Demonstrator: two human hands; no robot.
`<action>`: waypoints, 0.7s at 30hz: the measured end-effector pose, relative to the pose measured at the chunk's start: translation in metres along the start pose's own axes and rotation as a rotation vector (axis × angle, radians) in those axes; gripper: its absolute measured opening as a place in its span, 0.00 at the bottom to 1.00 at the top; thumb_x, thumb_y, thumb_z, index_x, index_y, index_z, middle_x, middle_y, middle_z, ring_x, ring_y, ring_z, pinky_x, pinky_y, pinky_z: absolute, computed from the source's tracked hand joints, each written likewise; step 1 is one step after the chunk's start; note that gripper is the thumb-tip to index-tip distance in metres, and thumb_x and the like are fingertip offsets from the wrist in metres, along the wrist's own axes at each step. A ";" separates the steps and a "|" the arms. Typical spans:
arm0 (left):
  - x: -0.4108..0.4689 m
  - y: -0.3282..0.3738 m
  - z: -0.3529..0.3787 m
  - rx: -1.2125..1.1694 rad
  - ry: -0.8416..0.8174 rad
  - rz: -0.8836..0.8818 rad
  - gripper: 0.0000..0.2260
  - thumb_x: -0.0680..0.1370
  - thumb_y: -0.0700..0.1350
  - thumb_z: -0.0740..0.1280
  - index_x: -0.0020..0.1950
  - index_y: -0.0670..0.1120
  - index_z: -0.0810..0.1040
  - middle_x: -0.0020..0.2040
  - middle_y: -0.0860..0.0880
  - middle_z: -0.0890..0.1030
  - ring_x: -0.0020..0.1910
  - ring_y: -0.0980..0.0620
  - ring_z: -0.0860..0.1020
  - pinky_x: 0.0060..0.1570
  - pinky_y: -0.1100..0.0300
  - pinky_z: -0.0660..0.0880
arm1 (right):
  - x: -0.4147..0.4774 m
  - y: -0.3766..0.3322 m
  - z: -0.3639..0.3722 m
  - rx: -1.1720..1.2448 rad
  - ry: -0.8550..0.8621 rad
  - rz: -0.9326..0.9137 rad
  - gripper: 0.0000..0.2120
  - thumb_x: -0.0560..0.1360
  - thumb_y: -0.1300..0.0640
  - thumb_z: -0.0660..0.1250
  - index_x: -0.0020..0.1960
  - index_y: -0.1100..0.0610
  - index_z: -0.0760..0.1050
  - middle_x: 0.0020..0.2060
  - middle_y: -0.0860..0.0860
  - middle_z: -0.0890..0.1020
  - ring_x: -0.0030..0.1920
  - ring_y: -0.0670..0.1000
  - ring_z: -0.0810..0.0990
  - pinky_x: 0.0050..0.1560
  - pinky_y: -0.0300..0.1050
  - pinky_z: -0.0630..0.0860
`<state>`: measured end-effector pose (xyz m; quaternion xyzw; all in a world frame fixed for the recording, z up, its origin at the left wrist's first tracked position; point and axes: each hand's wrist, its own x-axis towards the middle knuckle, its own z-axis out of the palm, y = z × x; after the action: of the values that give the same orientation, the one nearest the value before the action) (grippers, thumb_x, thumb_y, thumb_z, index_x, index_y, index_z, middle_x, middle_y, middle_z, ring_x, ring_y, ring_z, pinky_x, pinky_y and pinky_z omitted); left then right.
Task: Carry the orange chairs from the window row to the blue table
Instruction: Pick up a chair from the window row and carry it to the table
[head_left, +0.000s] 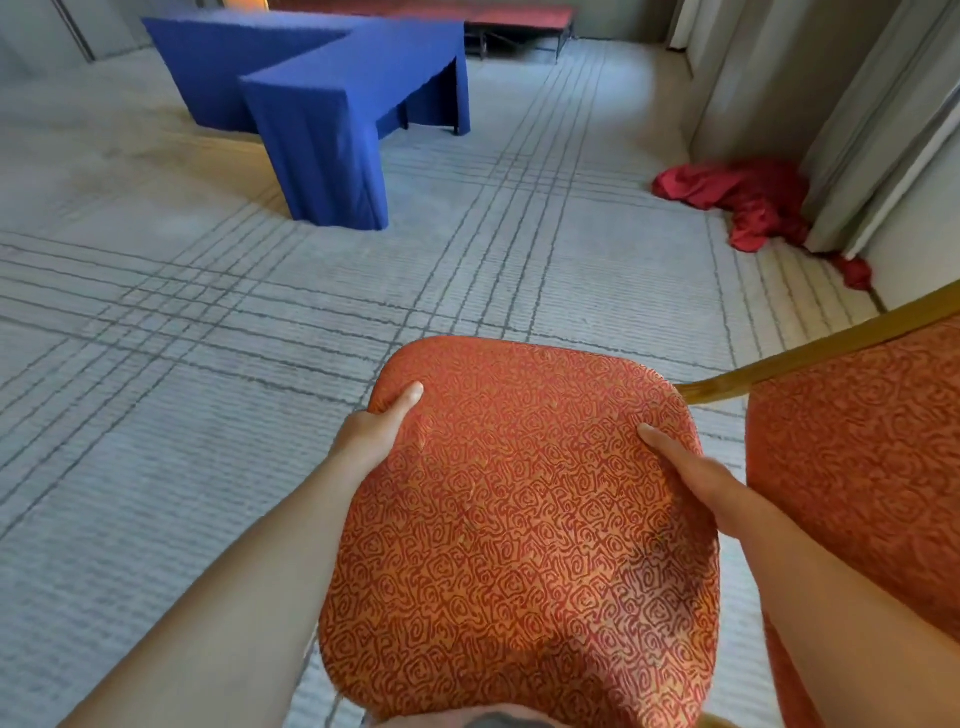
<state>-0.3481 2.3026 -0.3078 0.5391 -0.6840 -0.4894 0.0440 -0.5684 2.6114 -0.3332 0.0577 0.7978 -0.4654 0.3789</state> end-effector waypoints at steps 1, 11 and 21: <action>0.018 0.013 0.001 -0.003 0.011 -0.011 0.46 0.65 0.76 0.61 0.64 0.39 0.76 0.61 0.38 0.78 0.60 0.41 0.76 0.58 0.55 0.71 | 0.017 -0.015 0.003 -0.006 -0.015 0.015 0.55 0.45 0.22 0.76 0.65 0.52 0.78 0.55 0.54 0.84 0.56 0.58 0.82 0.66 0.57 0.74; 0.223 0.127 0.013 -0.020 0.018 -0.006 0.42 0.69 0.73 0.62 0.65 0.38 0.75 0.62 0.38 0.77 0.61 0.41 0.76 0.54 0.56 0.69 | 0.178 -0.169 0.051 0.041 -0.017 -0.019 0.56 0.48 0.25 0.74 0.68 0.55 0.75 0.59 0.57 0.82 0.56 0.57 0.80 0.59 0.51 0.74; 0.423 0.310 0.002 0.023 0.014 0.116 0.43 0.69 0.74 0.61 0.66 0.38 0.74 0.64 0.37 0.76 0.64 0.40 0.74 0.61 0.54 0.68 | 0.327 -0.356 0.059 0.103 0.043 -0.075 0.56 0.47 0.23 0.75 0.68 0.53 0.76 0.57 0.54 0.83 0.56 0.56 0.81 0.65 0.57 0.74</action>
<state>-0.7399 1.9549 -0.2848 0.5026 -0.7194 -0.4741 0.0709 -0.9249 2.2804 -0.3160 0.0574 0.7823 -0.5185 0.3405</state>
